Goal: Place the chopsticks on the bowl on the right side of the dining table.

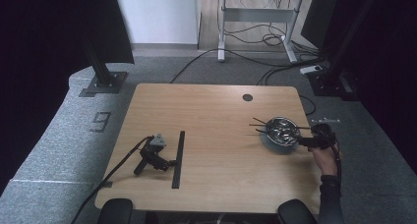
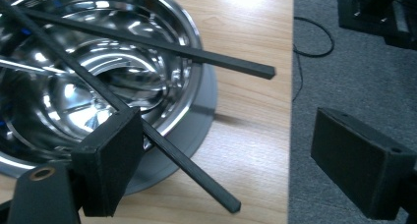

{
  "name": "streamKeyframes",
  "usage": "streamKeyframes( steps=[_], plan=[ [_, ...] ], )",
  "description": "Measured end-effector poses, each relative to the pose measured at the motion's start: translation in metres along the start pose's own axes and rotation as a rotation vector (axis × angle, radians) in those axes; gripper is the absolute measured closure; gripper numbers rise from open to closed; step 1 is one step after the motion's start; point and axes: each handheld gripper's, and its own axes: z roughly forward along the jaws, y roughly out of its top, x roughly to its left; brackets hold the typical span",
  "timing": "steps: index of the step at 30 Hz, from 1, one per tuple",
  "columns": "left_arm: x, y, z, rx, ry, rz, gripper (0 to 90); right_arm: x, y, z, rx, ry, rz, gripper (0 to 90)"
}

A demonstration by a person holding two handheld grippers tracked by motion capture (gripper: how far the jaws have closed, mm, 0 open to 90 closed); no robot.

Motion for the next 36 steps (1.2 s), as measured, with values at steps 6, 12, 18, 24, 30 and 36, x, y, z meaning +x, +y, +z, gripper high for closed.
streamKeyframes(
  steps=[6, 12, 18, 24, 30, 36],
  plan=[
    [0.0, 0.0, 0.0, -0.001, -0.001, 0.0, 0.0, -0.008, 0.0, 0.004, 0.003, -0.024, 0.011, 12.9],
    [0.0, 0.0, 0.0, 0.0, 0.0, 0.0, 0.0, -0.013, -0.001, 0.008, 0.001, -0.038, 0.022, 13.0],
    [0.0, 0.0, 0.0, 0.0, 0.0, 0.0, 0.0, -0.017, 0.0, 0.009, -0.012, -0.031, 0.028, 13.1],
    [0.0, 0.0, 0.0, -0.001, -0.001, 0.0, 0.0, -0.019, -0.001, 0.012, -0.023, -0.021, 0.048, 13.3],
    [0.0, 0.0, 0.0, 0.0, 0.0, 0.0, 0.0, -0.016, -0.002, 0.005, -0.043, -0.017, 0.058, 13.3],
    [0.0, 0.0, 0.0, -0.001, -0.001, 0.0, 0.0, -0.004, 0.001, -0.01, -0.07, 0.012, 0.035, 14.5]
  ],
)
